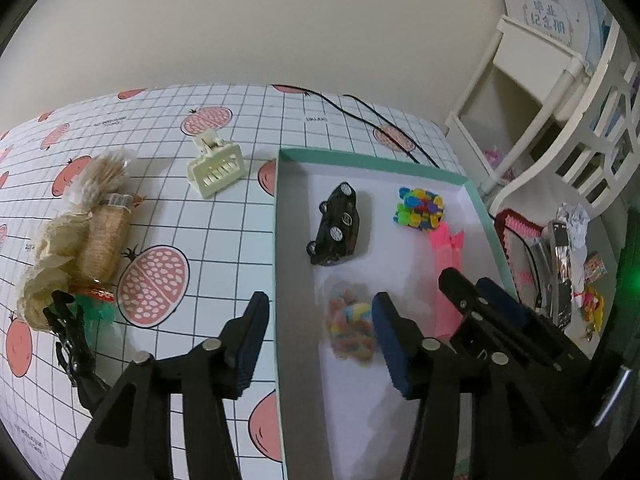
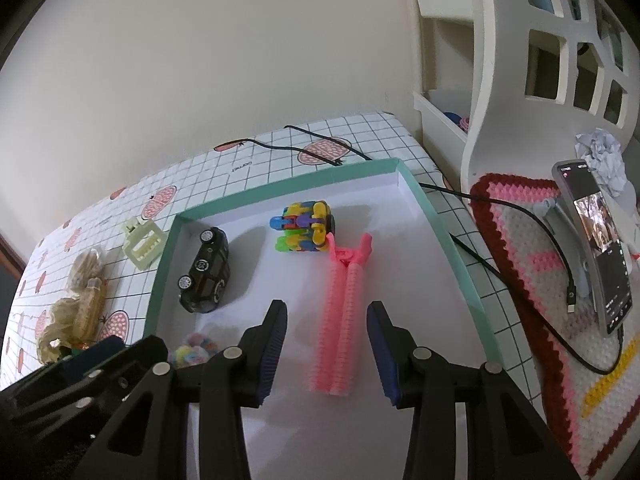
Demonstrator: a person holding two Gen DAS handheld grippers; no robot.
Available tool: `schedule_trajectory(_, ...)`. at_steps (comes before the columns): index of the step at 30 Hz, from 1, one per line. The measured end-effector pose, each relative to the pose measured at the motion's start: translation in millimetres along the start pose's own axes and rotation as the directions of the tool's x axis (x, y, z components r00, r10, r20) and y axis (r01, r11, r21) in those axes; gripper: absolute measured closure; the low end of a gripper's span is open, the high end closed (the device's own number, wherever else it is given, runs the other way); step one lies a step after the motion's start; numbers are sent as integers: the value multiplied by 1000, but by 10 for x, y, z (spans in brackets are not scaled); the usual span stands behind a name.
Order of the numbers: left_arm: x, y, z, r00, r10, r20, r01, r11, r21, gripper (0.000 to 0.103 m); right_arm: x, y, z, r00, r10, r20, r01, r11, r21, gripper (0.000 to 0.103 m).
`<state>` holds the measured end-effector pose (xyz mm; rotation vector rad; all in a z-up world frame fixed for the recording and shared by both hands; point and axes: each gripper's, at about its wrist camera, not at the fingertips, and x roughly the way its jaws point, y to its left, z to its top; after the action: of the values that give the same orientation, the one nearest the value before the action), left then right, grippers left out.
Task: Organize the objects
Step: 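Lower the ring and curlers into the tray and open both grippers, then withdraw both grippers from the tray toward the lace cloth and black figure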
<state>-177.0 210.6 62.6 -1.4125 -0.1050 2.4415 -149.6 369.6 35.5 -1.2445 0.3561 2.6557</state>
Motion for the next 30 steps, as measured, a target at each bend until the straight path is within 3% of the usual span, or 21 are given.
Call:
schedule_trajectory(3,-6,23,16,1000,6,4,-6,1000,-12,42,1,-8,-5,1000,-3,0,3,1000,1,51)
schedule_trajectory(9,-34,73,15,999,34,29,-33,999,-22,28,5,-35,-6,1000,-9,-1,9,1000,10,48)
schedule_trajectory(10,-37,82,18,999,38,33,-37,999,-24,22,8,-38,-7,1000,-9,-2,9,1000,10,47)
schedule_trajectory(11,-37,97,19,998,43,37,-42,999,-29,17,9,-39,-6,1000,-8,-2,8,1000,8,45)
schedule_trajectory(15,-20,162,20,997,61,39,-59,997,-54,17,5,-24,-3,1000,-12,4,12,1000,1,30)
schedule_trajectory(17,-19,204,24,995,88,47,-84,994,-73,6,4,-21,-3,1000,-10,8,10,1000,0,26)
schedule_trajectory(21,-38,271,20,992,114,62,-107,989,-104,4,15,-12,-5,1000,-7,3,7,1000,-9,21)
schedule_trajectory(24,-27,295,15,990,127,64,-119,986,-115,0,20,-4,-10,1000,-3,2,3,1000,-13,7)
schedule_trajectory(30,-17,338,6,990,127,63,-117,984,-137,0,14,-12,-11,1000,-9,5,9,1000,-16,0)
